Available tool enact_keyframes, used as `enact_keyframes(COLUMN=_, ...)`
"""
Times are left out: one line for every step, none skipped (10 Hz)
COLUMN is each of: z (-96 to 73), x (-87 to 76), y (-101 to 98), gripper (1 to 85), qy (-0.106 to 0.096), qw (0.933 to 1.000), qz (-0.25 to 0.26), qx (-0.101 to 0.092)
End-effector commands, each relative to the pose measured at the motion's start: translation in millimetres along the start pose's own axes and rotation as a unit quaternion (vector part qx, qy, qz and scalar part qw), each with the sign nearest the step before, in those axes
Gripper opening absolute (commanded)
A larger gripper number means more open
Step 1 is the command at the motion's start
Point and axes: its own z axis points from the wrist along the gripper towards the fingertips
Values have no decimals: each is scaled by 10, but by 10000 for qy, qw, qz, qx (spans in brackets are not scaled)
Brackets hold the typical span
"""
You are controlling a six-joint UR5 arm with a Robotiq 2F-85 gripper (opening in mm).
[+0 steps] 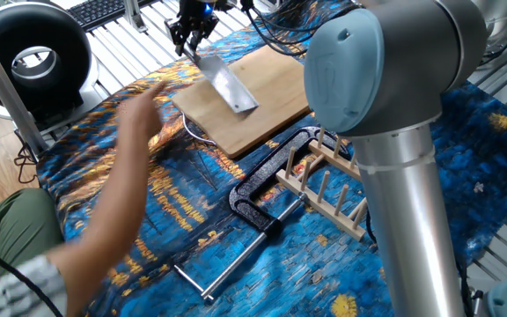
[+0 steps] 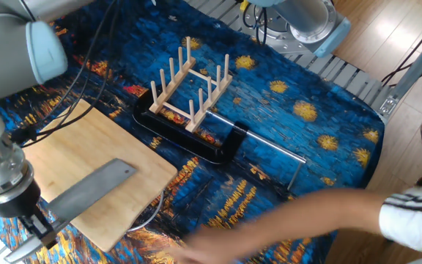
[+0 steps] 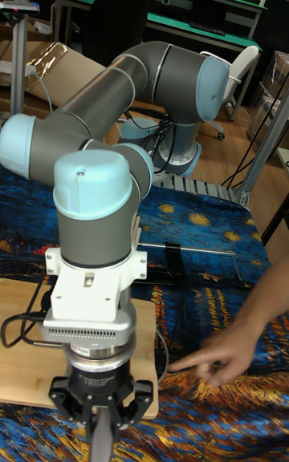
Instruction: Put the knife on the knife rack
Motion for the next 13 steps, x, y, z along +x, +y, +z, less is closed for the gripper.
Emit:
enact_keyframes(z=94, x=-63, y=-141, gripper=10, qy=-149, qw=9997, qz=-114, qx=186)
enact_keyframes(z=86, x=-74, y=-135, gripper=10, qy=-164, qw=9996, qz=-107, qx=185)
enact_keyframes(z=84, x=-113, y=-139, gripper=10, qy=-242, qw=9995, qz=-98, qx=197)
enact_keyframes(z=69, x=-195, y=-178, gripper=10, qy=-395, qw=9986, qz=-188, qx=283)
enact_keyframes(z=62, x=-228, y=-216, gripper=10, qy=-456, qw=9980, qz=-236, qx=363)
enact_keyframes(z=57, x=-288, y=-208, gripper=10, qy=-569, qw=9974, qz=-275, qx=347)
enact_keyframes(z=45, x=-374, y=-202, gripper=10, qy=-735, qw=9961, qz=-336, qx=347)
enact_keyframes(z=37, x=-402, y=-162, gripper=10, qy=-788, qw=9960, qz=-330, qx=274)
enact_keyframes(z=33, x=-418, y=-165, gripper=10, qy=-818, qw=9957, qz=-334, qx=281)
enact_keyframes(z=29, x=-424, y=-175, gripper=17, qy=-826, qw=9955, qz=-346, qx=296)
enact_keyframes(z=29, x=-413, y=-164, gripper=83, qy=-802, qw=9957, qz=-361, qx=276)
enact_keyframes(z=26, x=-410, y=-150, gripper=170, qy=-793, qw=9958, qz=-382, qx=250)
enact_keyframes(z=23, x=-410, y=-146, gripper=210, qy=-793, qw=9958, qz=-380, qx=242)
